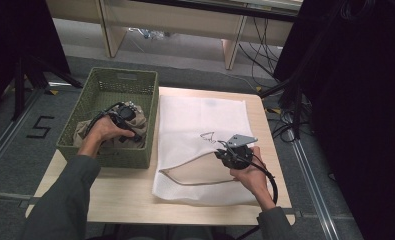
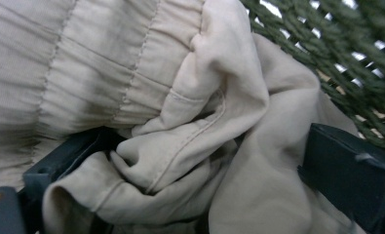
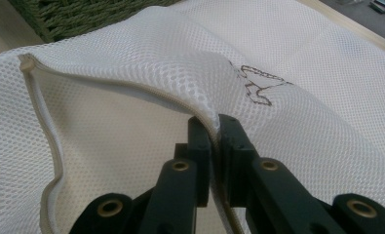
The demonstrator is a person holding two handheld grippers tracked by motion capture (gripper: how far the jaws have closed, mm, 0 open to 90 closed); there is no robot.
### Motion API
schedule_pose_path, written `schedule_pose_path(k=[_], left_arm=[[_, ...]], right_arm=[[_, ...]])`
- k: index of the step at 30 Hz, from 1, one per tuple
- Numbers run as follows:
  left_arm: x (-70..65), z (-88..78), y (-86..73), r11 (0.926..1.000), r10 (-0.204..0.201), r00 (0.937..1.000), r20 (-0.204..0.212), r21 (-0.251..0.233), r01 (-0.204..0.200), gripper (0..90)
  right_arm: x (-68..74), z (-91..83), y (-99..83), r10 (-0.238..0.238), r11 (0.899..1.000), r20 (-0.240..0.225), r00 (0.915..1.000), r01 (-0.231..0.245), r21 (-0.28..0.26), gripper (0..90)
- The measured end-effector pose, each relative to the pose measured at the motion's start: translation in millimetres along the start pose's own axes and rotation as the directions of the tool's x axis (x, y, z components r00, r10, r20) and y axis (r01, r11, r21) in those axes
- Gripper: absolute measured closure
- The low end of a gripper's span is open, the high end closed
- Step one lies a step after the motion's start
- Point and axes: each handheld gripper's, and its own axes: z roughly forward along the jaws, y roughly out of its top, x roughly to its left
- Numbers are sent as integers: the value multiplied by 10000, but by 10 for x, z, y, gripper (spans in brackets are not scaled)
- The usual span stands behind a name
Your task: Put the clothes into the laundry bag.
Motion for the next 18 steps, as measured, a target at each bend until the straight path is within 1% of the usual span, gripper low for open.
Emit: schedule_pose_path(k=[1,2,3,4,5,6,7,8,9,10,12,13,14,17,18], left_arm=[[-2,20,-8,10000,-13,10000,-91,2,13,4],[-2,20,-8,10000,-13,10000,-91,2,13,0],[-3,49,-20,9999,-33,9997,-250,123,36,0],[-3,49,-20,9999,-33,9997,-250,123,36,1],[3,55,-18,9998,-56,9991,-431,212,66,36],[12,50,-21,9997,-175,9983,-548,161,184,121],[25,43,-33,9996,-243,9979,-605,116,251,225],[41,35,-44,9995,-257,9981,-561,148,265,332],[42,37,-51,9993,-359,9987,-374,81,363,451],[36,40,-49,9997,-198,9990,-389,157,204,500],[7,51,-45,9999,-18,9990,-448,158,25,604],[1,52,-44,9998,78,9991,-426,209,-69,635],[-3,50,-43,9998,112,9990,-428,152,-106,667],[-3,36,-48,10000,76,9991,-417,15,-76,725],[-2,30,-49,10000,79,9991,-417,-43,-81,725]], right_arm=[[0,-1,1,-21,10000,-6,10000,21,-9,854],[2,-3,0,-14,10000,-3,10000,14,6,854],[3,-4,-1,-13,10000,2,10000,13,2,854],[3,-4,-1,-13,10000,2,10000,13,2,854],[1,-2,0,-11,10000,-13,10000,11,-18,854],[1,-1,0,2,10000,-2,10000,-2,-30,854],[0,-3,0,-15,10000,-4,10000,15,-27,853],[1,-4,0,13,10000,-24,10000,-13,-35,854],[-2,-6,-1,-11,10000,-37,10000,11,-29,854],[0,-9,-1,51,10000,-41,10000,-51,-20,853],[-3,-12,-2,67,10000,-11,10000,-67,-25,853],[-8,-13,-2,25,10000,-24,10000,-25,-34,853],[-8,-12,-2,10,10000,-9,10000,-10,-56,854],[-8,-14,-2,34,10000,-2,10000,-34,-36,854],[-8,-14,-2,34,10000,-2,10000,-34,-36,854]])
